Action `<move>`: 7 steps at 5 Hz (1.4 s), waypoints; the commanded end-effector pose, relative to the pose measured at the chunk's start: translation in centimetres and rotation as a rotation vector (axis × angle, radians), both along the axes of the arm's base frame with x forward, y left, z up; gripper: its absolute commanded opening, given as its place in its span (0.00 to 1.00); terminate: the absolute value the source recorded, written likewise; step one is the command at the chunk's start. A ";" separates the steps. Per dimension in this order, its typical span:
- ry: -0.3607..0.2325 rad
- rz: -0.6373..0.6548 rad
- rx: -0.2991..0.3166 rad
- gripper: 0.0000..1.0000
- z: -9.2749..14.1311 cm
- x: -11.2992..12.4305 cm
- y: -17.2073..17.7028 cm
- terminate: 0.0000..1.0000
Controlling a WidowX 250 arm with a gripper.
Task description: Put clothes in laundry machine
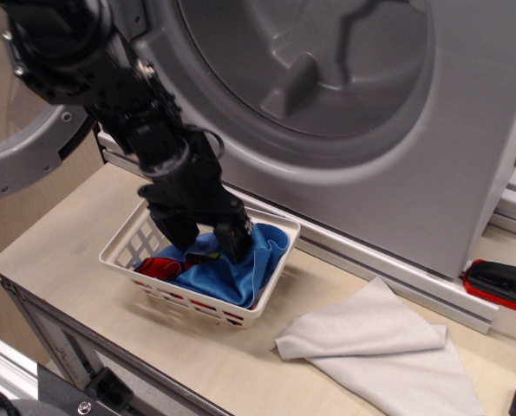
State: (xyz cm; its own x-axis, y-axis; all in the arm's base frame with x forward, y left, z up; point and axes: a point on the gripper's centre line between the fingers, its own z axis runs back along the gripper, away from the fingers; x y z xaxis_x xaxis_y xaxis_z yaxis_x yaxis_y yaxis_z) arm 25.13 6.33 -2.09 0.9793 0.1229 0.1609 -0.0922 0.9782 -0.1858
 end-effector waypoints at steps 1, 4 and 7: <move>-0.045 0.066 0.089 1.00 -1.1 1.8 1.4 0.00; -0.031 0.028 0.099 0.00 -1.7 2.8 2.0 0.00; -0.211 0.014 0.112 0.00 6.9 3.5 4.1 0.00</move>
